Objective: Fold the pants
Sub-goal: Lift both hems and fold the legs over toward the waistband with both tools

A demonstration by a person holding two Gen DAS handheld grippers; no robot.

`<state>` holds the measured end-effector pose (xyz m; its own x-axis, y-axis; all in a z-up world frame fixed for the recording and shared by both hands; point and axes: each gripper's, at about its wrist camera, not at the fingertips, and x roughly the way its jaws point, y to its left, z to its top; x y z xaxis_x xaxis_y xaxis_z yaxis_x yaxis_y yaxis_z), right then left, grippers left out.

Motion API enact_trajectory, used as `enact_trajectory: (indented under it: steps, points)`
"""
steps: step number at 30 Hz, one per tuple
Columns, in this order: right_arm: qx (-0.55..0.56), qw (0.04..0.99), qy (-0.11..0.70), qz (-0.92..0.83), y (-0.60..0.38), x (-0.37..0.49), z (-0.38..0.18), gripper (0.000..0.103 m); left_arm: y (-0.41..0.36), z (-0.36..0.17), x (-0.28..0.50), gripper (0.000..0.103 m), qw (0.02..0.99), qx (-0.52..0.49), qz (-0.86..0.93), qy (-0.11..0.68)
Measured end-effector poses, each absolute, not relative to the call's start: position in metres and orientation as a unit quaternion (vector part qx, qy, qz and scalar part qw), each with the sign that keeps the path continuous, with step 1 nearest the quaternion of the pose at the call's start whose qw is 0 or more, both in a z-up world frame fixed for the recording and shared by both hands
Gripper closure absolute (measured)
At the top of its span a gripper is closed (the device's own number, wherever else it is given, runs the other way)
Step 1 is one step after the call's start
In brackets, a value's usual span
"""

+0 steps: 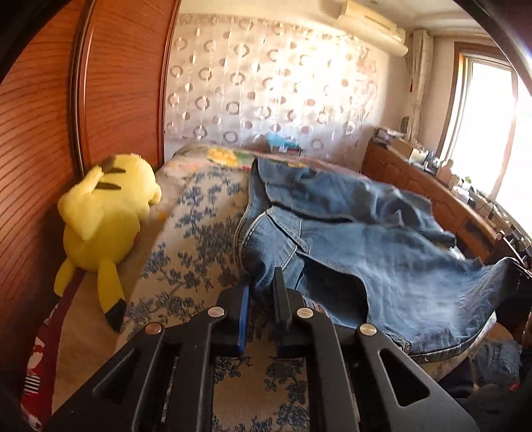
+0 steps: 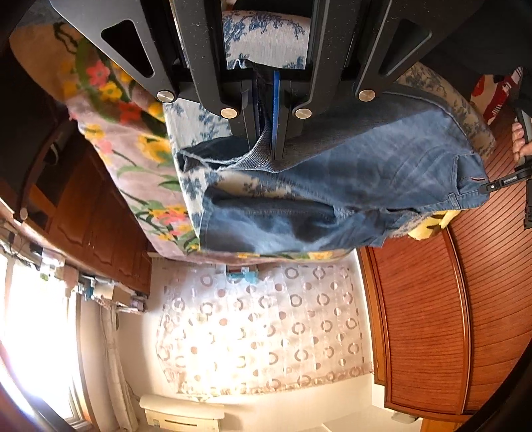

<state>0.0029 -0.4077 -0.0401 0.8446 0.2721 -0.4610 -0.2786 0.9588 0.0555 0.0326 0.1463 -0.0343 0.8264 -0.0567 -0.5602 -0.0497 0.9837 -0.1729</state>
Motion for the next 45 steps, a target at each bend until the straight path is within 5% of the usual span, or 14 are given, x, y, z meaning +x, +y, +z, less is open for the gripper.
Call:
enact_trajectory:
  steps: [17, 36, 45]
  points:
    - [-0.003, 0.968, 0.180, 0.173, -0.419, -0.006, -0.015, 0.098, 0.166, 0.036, -0.018, 0.092, 0.974, -0.089, 0.011, 0.207]
    - [-0.019, 0.966, 0.213, 0.143, -0.405, 0.064, -0.065, 0.098, 0.148, 0.002, 0.023, 0.092, 0.968, -0.086, -0.010, 0.236]
    - [-0.018, 0.971, 0.191, 0.140, -0.399, 0.100, -0.045, 0.098, 0.137, 0.015, 0.070, 0.092, 0.972, -0.070, -0.024, 0.225]
